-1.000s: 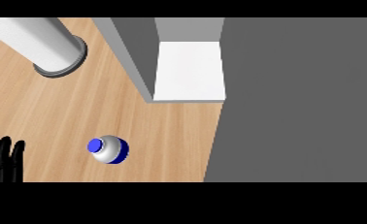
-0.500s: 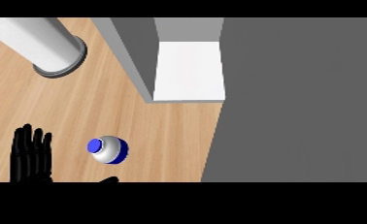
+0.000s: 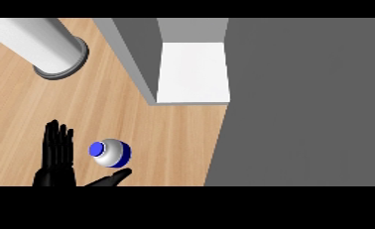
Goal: Pick up the bottled water, place it into the cabinet and close the cabinet
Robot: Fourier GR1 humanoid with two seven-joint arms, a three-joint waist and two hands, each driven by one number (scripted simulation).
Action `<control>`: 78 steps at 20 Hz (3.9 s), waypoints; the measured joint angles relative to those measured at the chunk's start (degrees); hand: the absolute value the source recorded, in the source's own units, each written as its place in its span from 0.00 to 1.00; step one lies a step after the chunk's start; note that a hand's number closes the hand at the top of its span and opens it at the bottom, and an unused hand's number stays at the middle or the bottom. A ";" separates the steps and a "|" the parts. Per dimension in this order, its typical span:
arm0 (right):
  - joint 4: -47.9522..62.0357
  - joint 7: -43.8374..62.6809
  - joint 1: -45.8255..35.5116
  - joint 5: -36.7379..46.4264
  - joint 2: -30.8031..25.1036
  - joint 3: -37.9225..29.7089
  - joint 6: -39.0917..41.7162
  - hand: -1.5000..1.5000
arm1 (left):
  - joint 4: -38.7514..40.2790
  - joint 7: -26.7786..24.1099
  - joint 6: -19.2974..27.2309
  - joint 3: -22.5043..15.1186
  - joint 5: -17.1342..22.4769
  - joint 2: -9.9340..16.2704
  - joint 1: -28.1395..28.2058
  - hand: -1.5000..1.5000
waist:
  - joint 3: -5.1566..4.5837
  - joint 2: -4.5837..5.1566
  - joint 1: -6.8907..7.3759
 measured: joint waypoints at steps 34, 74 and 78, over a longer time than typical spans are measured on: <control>0.60 -2.29 -0.83 1.11 -5.80 3.45 -6.37 0.00 | 42.00 -31.62 -6.03 4.74 14.53 -3.64 -11.47 0.00 | 0.03 0.05 0.15; 0.96 -1.37 -3.57 0.68 -8.51 2.40 -8.68 0.00 | 46.81 -30.33 -28.34 1.84 21.15 1.84 -24.27 1.00 | 0.08 0.04 0.26; 0.92 -1.85 -2.91 0.87 -8.46 3.60 -9.40 0.00 | 40.04 -24.88 -27.25 0.32 21.64 1.06 -22.75 1.00 | 0.08 -0.03 0.30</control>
